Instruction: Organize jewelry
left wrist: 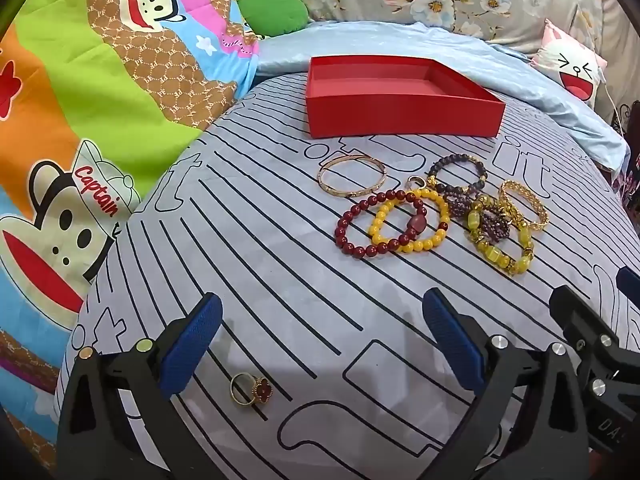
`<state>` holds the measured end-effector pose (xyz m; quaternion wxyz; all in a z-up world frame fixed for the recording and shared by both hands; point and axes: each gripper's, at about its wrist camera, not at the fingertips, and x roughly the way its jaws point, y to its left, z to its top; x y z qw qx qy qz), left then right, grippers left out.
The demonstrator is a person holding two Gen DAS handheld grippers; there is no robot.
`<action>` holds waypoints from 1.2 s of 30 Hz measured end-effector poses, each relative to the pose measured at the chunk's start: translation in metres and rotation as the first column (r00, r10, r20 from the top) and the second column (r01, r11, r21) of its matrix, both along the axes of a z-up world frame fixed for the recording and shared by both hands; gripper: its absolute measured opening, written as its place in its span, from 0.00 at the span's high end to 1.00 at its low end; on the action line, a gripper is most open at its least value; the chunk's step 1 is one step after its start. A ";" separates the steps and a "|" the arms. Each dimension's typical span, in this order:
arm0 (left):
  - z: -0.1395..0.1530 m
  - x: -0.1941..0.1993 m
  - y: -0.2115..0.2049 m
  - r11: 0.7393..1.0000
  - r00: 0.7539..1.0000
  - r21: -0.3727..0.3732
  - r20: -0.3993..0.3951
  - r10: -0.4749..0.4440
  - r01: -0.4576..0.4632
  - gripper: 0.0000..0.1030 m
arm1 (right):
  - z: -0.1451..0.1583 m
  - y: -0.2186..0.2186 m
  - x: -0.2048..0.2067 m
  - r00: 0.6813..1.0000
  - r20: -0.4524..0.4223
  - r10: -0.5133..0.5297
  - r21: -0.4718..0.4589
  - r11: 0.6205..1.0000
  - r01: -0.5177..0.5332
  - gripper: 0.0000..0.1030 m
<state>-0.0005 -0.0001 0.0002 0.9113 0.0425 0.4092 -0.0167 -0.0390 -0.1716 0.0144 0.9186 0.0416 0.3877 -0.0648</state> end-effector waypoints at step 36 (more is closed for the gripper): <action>0.002 0.005 0.005 1.000 1.000 -0.002 -0.003 0.001 -0.001 0.07 | -0.002 0.003 0.001 1.000 -0.009 0.006 -0.015 1.000 -0.006 0.06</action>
